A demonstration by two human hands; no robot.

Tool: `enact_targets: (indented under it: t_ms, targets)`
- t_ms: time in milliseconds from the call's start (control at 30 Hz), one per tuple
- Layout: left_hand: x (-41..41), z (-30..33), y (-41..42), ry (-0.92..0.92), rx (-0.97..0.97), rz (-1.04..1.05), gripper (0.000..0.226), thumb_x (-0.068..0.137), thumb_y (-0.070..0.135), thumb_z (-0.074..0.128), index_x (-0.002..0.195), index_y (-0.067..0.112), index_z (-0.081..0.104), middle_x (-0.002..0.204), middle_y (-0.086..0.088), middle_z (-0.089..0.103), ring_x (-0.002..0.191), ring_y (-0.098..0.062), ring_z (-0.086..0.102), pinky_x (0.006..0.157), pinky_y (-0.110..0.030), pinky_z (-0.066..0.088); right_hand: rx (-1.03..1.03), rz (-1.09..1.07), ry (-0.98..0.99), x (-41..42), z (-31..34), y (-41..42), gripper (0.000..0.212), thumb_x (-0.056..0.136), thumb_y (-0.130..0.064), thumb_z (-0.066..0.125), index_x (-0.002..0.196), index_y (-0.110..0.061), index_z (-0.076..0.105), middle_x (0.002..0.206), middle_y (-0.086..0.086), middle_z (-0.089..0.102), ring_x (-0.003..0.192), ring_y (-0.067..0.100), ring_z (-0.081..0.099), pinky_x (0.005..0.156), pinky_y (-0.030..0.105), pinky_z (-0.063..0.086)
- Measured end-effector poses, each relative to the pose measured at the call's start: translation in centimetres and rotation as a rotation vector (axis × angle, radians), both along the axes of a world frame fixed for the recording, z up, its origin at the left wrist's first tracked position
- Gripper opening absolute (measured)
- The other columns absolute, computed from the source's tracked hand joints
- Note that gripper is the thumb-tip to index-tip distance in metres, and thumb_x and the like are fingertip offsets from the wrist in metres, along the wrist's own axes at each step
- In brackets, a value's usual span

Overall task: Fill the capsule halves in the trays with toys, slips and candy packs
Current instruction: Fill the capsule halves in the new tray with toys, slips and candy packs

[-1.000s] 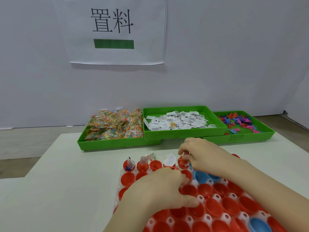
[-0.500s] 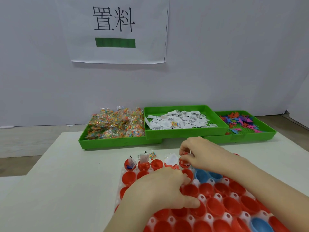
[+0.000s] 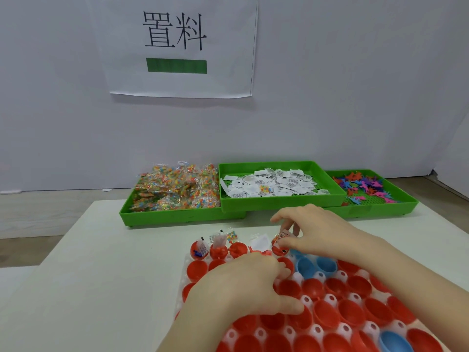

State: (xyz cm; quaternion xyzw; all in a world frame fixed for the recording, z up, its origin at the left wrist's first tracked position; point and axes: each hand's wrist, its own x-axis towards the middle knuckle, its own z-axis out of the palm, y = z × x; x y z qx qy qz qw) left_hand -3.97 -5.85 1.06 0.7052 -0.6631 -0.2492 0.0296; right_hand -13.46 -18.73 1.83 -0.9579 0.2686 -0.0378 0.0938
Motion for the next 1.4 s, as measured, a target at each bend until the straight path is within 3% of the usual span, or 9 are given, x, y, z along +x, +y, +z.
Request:
enact_targets:
  t_ms: [400, 567, 633, 767, 900, 967, 1067, 1233, 1400]
  targets:
    - [0.2, 0.6, 0.2, 0.088, -0.031, 0.025, 0.055, 0.083, 0.048, 0.059, 0.134, 0.029, 0.046, 0.135, 0.007, 0.05, 0.125, -0.013, 0.044, 0.103, -0.036, 0.038, 0.126, -0.039, 0.004, -0.2, 1.1, -0.2, 0.033, 0.09, -0.025, 0.056, 0.123, -0.029, 0.054, 0.118, -0.014, 0.059, 0.097, 0.007, 0.058, 0.091, 0.031, 0.045]
    - [1.9, 1.9, 1.2, 0.162, -0.104, 0.006, 0.04, 0.083, 0.036, 0.063, 0.123, 0.034, 0.058, 0.124, 0.01, 0.06, 0.117, -0.005, 0.049, 0.1, -0.024, 0.038, 0.042, -0.06, -0.278, 1.1, 2.0, 0.0, 0.024, 0.09, -0.028, 0.054, 0.111, -0.025, 0.063, 0.108, -0.011, 0.064, 0.092, 0.009, 0.058, 0.086, 0.031, 0.046]
    - [3.5, 2.6, 1.9, 0.315, -0.161, 0.049, 0.03, 0.083, 0.024, 0.065, 0.113, 0.027, 0.066, 0.11, 0.011, 0.067, 0.098, 0.005, 0.059, 0.087, -0.015, 0.045, 0.085, -0.021, -0.315, 2.9, 2.0, 0.4, 0.02, 0.088, -0.025, 0.057, 0.103, -0.019, 0.068, 0.1, -0.005, 0.068, 0.086, 0.009, 0.057, 0.082, 0.028, 0.046]
    - [8.0, 2.7, 3.7, 0.503, -0.557, 0.438, 0.01, 0.084, 0.024, 0.063, 0.081, 0.026, 0.072, 0.077, 0.006, 0.073, 0.068, 0.004, 0.063, 0.062, -0.008, 0.046, 0.194, 0.098, -0.064, 7.0, 0.5, 0.7, 0.02, 0.085, -0.017, 0.061, 0.099, -0.008, 0.071, 0.098, 0.004, 0.071, 0.086, 0.013, 0.063, 0.076, 0.022, 0.047]
    - [11.4, 0.7, 4.5, 0.483, -0.759, 0.756, 0.017, 0.088, 0.028, 0.057, 0.079, 0.02, 0.069, 0.08, 0.003, 0.07, 0.057, 0.002, 0.06, 0.052, -0.009, 0.038, 0.177, 0.154, 0.116, 9.3, -0.7, 0.3, 0.032, 0.081, -0.024, 0.068, 0.107, -0.007, 0.068, 0.103, 0.005, 0.069, 0.093, 0.019, 0.063, 0.075, 0.025, 0.046]
    - [11.8, -0.5, 4.3, 0.503, -0.725, 0.793, 0.017, 0.089, 0.028, 0.057, 0.077, 0.021, 0.067, 0.081, 0.004, 0.069, 0.055, 0.003, 0.06, 0.053, -0.013, 0.039, 0.127, 0.196, 0.159, 9.8, -1.1, 0.0, 0.018, 0.079, -0.027, 0.069, 0.086, -0.011, 0.069, 0.077, 0.003, 0.064, 0.072, 0.018, 0.057, 0.063, 0.026, 0.039]
    - [11.9, -2.0, 3.8, 0.62, -0.678, 0.814, 0.014, 0.089, 0.026, 0.057, 0.081, 0.02, 0.067, 0.081, 0.006, 0.07, 0.056, 0.001, 0.061, 0.058, -0.019, 0.038, -0.045, 0.28, 0.253, 10.2, -0.9, 0.3, 0.042, 0.08, -0.029, 0.068, 0.05, -0.021, 0.04, 0.052, -0.006, 0.034, 0.049, 0.01, 0.032, 0.049, 0.026, 0.027]
    - [12.4, -3.8, 3.5, 0.78, -0.697, 0.873, 0.011, 0.089, 0.023, 0.058, 0.086, 0.02, 0.068, 0.075, 0.008, 0.071, 0.058, 0.0, 0.061, 0.056, -0.014, 0.041, -0.155, 0.396, 0.277, 10.6, -1.2, 0.7, 0.008, 0.085, -0.023, 0.058, 0.083, -0.015, 0.055, 0.063, -0.008, 0.034, 0.071, 0.017, 0.038, 0.062, 0.027, 0.033]
    - [12.3, -4.9, 3.2, 0.832, -0.705, 0.889, 0.012, 0.089, 0.022, 0.057, 0.085, 0.021, 0.068, 0.075, 0.008, 0.071, 0.061, -0.002, 0.061, 0.057, -0.015, 0.043, -0.205, 0.463, 0.317, 11.2, -1.8, 0.7, 0.029, 0.088, -0.01, 0.052, 0.115, -0.011, 0.06, 0.095, 0.007, 0.055, 0.092, 0.026, 0.052, 0.066, 0.035, 0.037]
